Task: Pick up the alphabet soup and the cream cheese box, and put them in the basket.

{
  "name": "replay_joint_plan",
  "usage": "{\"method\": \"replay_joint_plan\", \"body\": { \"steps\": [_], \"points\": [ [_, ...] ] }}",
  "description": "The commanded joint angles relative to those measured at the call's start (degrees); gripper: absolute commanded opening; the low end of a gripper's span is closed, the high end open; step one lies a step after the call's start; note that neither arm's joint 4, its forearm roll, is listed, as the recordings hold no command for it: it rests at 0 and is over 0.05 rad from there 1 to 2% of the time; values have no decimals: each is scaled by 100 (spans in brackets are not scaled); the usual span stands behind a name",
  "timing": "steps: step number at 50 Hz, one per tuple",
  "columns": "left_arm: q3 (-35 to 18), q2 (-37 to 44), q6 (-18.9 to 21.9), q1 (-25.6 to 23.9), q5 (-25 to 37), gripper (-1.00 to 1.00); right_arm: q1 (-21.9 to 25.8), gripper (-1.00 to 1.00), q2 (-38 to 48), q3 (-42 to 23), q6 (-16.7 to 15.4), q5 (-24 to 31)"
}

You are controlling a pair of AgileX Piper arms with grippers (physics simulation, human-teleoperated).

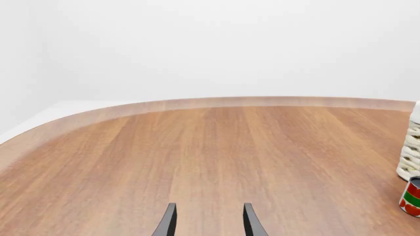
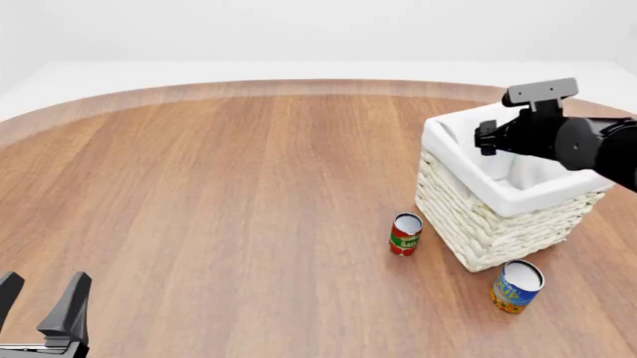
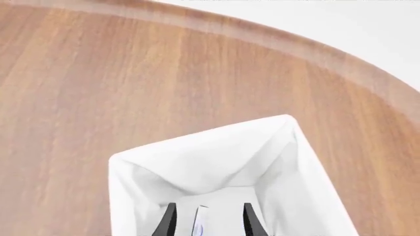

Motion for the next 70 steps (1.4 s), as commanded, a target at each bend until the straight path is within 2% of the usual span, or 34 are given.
{"method": "replay_joint_plan", "body": {
  "steps": [1, 40, 70],
  "points": [
    [0, 0, 0, 0, 0, 100, 22, 100, -204, 37, 8, 101],
    [0, 0, 0, 0, 0, 100, 463, 100, -2340, 827, 89, 912],
    [0, 0, 0, 0, 0, 100, 668, 100, -3994, 1382, -20, 1813]
  ]
}}
